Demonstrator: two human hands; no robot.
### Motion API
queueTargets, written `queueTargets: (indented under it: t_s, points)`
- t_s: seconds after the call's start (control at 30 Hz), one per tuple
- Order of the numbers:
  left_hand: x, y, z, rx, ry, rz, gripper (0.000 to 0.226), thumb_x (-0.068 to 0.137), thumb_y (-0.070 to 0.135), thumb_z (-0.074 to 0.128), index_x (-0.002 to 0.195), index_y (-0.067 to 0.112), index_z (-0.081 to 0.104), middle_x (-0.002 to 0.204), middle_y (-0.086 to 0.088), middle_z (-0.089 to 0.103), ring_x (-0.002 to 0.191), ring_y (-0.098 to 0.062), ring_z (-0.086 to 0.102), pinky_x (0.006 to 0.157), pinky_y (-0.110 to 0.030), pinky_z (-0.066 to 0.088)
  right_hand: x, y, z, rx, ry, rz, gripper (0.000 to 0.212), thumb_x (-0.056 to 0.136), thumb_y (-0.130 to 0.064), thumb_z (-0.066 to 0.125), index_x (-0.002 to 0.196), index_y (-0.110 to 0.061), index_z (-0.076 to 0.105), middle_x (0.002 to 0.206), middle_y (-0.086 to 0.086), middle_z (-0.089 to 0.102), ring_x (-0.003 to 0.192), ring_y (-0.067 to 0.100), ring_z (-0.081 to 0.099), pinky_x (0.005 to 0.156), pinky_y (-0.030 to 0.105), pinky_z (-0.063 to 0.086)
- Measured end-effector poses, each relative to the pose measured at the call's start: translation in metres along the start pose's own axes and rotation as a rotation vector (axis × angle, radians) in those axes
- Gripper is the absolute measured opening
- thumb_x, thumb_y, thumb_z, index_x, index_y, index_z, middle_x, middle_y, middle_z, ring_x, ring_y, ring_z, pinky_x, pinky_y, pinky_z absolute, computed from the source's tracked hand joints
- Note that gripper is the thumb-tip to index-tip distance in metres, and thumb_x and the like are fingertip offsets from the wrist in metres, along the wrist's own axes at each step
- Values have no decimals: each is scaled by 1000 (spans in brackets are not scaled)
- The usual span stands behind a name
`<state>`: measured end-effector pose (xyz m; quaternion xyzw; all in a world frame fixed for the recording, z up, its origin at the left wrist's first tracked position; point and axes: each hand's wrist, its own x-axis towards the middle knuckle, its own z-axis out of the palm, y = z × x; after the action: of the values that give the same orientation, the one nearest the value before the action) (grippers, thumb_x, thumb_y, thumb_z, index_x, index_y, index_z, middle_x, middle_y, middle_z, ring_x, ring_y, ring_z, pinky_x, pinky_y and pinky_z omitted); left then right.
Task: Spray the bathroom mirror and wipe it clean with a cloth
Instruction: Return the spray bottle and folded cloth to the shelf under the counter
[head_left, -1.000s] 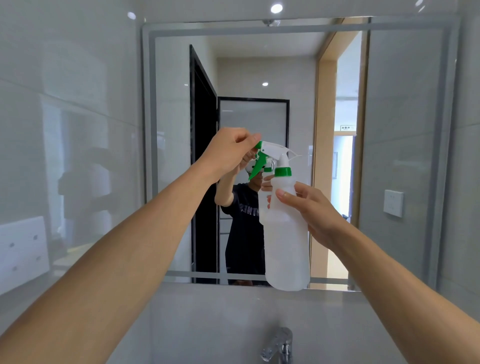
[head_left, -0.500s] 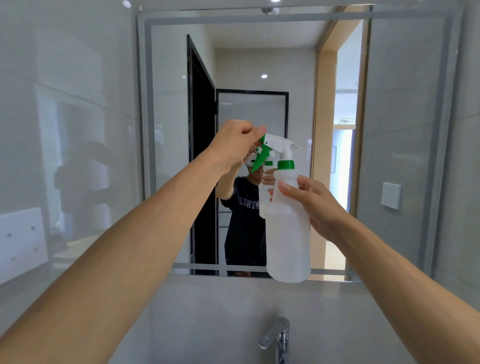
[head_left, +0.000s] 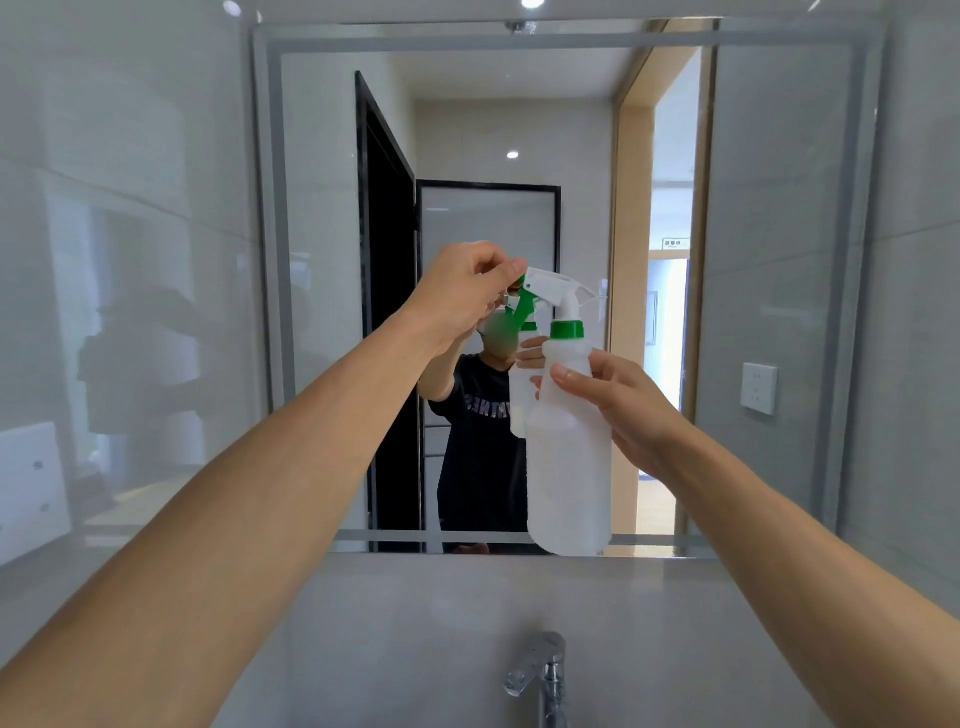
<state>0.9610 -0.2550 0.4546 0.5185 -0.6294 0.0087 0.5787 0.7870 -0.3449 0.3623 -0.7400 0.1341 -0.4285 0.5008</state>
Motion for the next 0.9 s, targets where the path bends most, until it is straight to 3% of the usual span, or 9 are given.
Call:
queueTargets:
  t_s: [0.1, 0.3, 0.4, 0.53, 0.67, 0.73, 0.83, 0.9]
  points:
    - [-3, 1, 3, -20, 27, -9, 30, 97, 33, 63, 89, 5, 71, 74, -8, 59, 68, -21, 50, 68, -38, 45, 2, 1, -2, -7, 13, -6, 34, 91, -28, 68, 122, -15, 63, 114, 13, 70, 103, 32, 70, 94, 52, 56]
    - [-9, -12, 6, -74, 23, -108, 43, 93, 55, 55, 95, 17, 74, 93, -6, 73, 89, -23, 67, 88, -48, 55, 8, 2, -6, -13, 48, -9, 33, 91, -27, 69, 121, -14, 65, 114, 10, 71, 102, 30, 70, 93, 50, 56]
    - [-19, -19, 11, -115, 29, -199, 44, 96, 54, 48, 98, 18, 74, 106, -10, 72, 103, -30, 67, 84, -45, 58, 14, 3, -8, -14, 54, -20, 35, 91, -28, 69, 122, -12, 66, 116, 10, 72, 104, 30, 70, 95, 51, 55]
    - [-37, -23, 17, -140, 21, -325, 38, 101, 40, 44, 112, 15, 70, 107, -11, 73, 98, -25, 69, 81, -37, 58, 22, 3, -7, -15, 106, -21, 35, 89, -30, 71, 120, -15, 67, 113, 8, 73, 101, 29, 71, 93, 51, 56]
    - [-65, -26, 26, -162, -89, -489, 29, 99, 21, 52, 123, 15, 65, 115, -8, 70, 106, -24, 68, 95, -43, 54, 26, 6, -4, 6, 162, -23, 38, 85, -32, 74, 119, -17, 67, 111, 6, 73, 98, 26, 72, 89, 50, 58]
    - [-82, -33, 32, -154, -171, -505, 35, 95, 16, 59, 130, 20, 61, 121, -6, 68, 112, -21, 65, 91, -40, 54, 26, 9, -2, 7, 204, -17, 37, 85, -33, 75, 118, -18, 67, 109, 4, 74, 96, 24, 73, 87, 49, 59]
    - [-108, -49, 48, -97, -261, -436, 54, 87, 21, 74, 136, 28, 52, 113, 6, 68, 103, -8, 65, 84, -29, 54, 26, 13, 8, -12, 236, -15, 38, 86, -34, 74, 119, -18, 66, 110, 2, 73, 96, 22, 73, 86, 48, 60]
    - [-118, -60, 59, -61, -216, -408, 67, 78, 31, 83, 136, 31, 49, 110, 9, 65, 102, -8, 64, 92, -37, 55, 25, 15, 16, -17, 260, -9, 36, 87, -32, 72, 119, -17, 64, 110, 3, 72, 96, 22, 72, 85, 48, 60]
